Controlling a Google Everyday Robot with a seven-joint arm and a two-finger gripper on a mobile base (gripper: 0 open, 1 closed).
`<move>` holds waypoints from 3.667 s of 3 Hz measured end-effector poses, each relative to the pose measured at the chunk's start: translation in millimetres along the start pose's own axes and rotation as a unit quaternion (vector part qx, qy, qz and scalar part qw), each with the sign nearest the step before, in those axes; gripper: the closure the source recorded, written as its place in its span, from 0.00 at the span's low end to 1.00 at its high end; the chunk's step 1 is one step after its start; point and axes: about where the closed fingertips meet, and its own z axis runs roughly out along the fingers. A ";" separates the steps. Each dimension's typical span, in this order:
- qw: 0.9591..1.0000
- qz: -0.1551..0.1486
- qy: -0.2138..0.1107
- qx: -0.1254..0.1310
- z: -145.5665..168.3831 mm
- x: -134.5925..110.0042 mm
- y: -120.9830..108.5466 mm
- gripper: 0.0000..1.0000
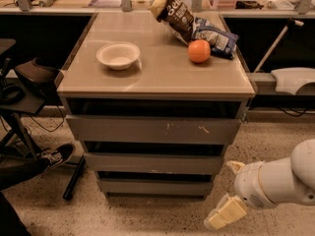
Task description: Open middle drawer
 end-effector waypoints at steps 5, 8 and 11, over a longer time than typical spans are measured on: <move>0.993 -0.104 0.017 0.051 136.1 -11.0 6.7 0.00; 0.993 -0.090 0.042 0.067 180.3 0.7 -38.4 0.00; 0.990 -0.069 0.045 0.112 217.6 -19.9 -109.8 0.00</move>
Offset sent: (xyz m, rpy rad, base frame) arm 0.0280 -0.0019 -0.0511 0.0332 0.0171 -0.0511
